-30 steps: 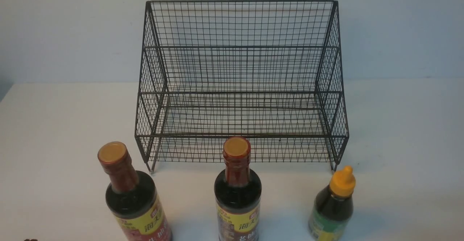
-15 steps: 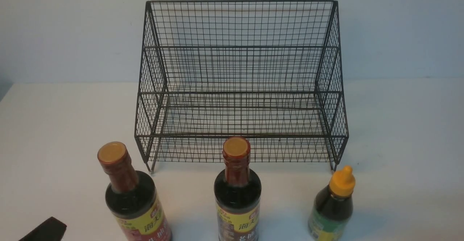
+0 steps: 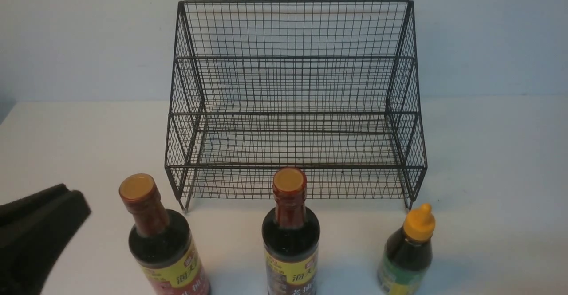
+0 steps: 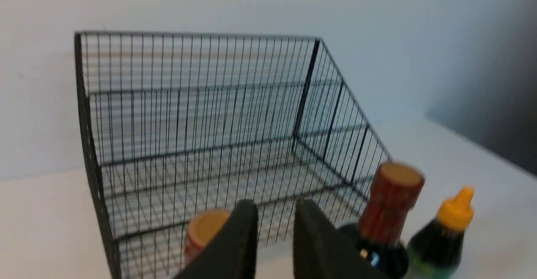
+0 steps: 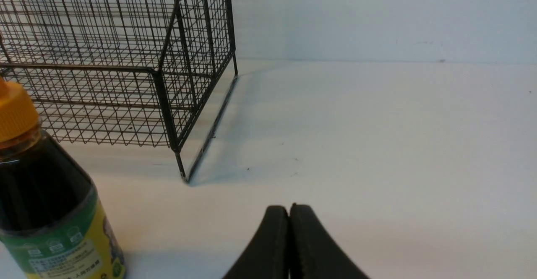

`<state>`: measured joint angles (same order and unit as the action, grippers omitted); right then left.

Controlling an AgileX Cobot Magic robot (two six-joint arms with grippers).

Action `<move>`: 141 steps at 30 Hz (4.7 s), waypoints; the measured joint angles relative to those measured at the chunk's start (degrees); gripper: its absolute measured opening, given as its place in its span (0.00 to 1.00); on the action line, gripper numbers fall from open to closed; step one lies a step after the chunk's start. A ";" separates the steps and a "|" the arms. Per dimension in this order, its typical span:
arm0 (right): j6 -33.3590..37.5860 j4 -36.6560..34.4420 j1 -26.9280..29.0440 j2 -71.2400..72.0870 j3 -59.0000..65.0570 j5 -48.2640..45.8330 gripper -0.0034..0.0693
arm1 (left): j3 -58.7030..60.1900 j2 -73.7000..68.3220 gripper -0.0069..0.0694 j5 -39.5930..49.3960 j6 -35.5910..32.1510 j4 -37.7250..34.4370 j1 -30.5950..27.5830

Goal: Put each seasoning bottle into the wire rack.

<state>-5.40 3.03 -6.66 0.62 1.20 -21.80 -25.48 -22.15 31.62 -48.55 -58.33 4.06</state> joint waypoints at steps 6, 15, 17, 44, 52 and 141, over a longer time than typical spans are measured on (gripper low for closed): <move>0.00 0.00 0.00 0.00 0.00 0.00 0.03 | 0.00 -11.98 0.65 1.28 -11.54 -0.49 0.00; 0.00 0.00 0.00 0.00 0.00 0.00 0.03 | 0.00 -22.08 0.94 -2.24 -23.00 -8.44 0.00; 0.00 0.00 0.00 0.00 0.00 0.00 0.03 | 0.00 -23.90 0.94 -2.89 -25.46 -10.27 0.00; 0.00 0.00 0.00 0.00 0.00 0.00 0.03 | -36.41 -39.63 0.44 6.96 -20.79 -12.05 0.06; 0.00 0.00 0.00 0.00 0.00 0.00 0.03 | -51.47 -55.48 0.44 6.91 -20.89 -11.47 0.06; 0.00 0.00 0.00 0.00 0.00 0.00 0.03 | -48.63 -41.03 0.09 38.97 6.24 15.80 -10.98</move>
<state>-5.40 3.03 -6.66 0.62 1.20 -21.80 -74.11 -63.18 70.59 -42.31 -42.53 -6.92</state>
